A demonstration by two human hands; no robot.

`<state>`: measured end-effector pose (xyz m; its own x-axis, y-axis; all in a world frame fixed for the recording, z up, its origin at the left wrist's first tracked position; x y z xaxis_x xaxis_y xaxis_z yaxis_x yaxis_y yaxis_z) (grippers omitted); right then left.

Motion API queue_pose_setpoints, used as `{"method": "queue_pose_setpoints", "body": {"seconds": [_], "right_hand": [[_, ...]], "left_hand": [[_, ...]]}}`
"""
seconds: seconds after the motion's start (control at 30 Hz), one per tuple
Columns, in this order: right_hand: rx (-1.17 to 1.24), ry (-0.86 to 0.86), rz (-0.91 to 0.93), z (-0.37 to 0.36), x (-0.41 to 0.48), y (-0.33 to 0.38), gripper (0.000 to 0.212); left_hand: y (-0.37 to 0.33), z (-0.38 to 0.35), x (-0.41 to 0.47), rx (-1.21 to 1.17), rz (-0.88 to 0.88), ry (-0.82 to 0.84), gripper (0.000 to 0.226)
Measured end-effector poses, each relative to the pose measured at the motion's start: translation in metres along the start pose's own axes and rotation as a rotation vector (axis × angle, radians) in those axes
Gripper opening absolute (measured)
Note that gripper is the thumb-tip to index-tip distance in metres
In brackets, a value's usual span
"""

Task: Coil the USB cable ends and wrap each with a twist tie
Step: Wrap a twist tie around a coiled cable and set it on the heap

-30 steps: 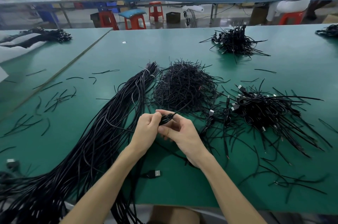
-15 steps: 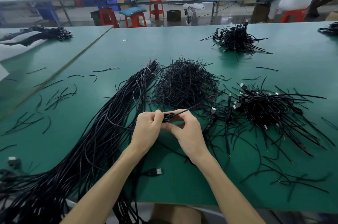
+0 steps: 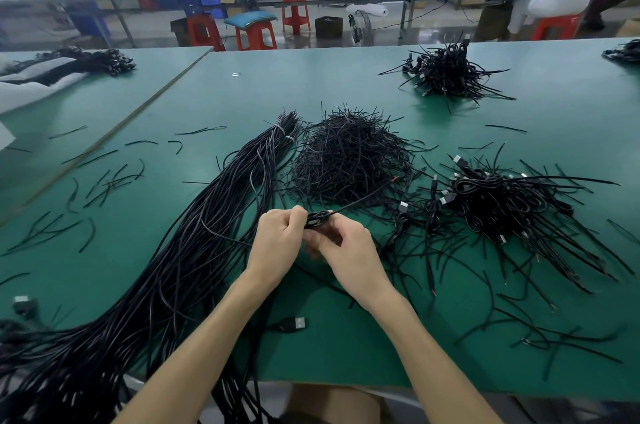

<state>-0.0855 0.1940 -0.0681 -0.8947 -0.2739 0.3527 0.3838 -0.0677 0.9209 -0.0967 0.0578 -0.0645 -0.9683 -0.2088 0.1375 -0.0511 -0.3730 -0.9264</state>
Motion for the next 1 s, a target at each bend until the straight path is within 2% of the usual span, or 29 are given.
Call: {"method": "queue_pose_setpoints", "body": {"seconds": [0.17,0.37,0.63,0.87,1.0], "right_hand": [[0.059,0.007,0.011,-0.001,0.001,0.0,0.009],[0.104,0.017,-0.039,-0.003,0.001,0.0,0.016],[0.13,0.056,-0.088,-0.004,-0.001,-0.002,0.02],[0.076,-0.093,-0.082,0.006,0.001,-0.007,0.015],[0.089,-0.111,-0.073,0.006,0.0,-0.006,0.017]], "left_hand": [[-0.002,-0.001,0.0,-0.053,0.02,0.029,0.054],[-0.004,-0.001,-0.001,-0.154,0.079,0.06,0.048],[0.0,0.003,0.002,-0.193,0.141,-0.043,0.04],[0.001,-0.002,0.003,-0.217,0.166,0.052,0.035],[0.002,-0.003,0.002,-0.229,0.172,0.101,0.033]]}}
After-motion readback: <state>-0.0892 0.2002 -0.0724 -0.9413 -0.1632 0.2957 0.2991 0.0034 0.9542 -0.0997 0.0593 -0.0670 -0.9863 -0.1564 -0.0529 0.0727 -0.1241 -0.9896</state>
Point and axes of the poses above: each hand's wrist, its own x-axis towards the middle knuckle, its own z-axis out of the back of the hand, y = z × x, the point moved 4 cm from there along x, towards the middle knuckle, and after that the axes turned 10 degrees about z, right-handed, at the moved point
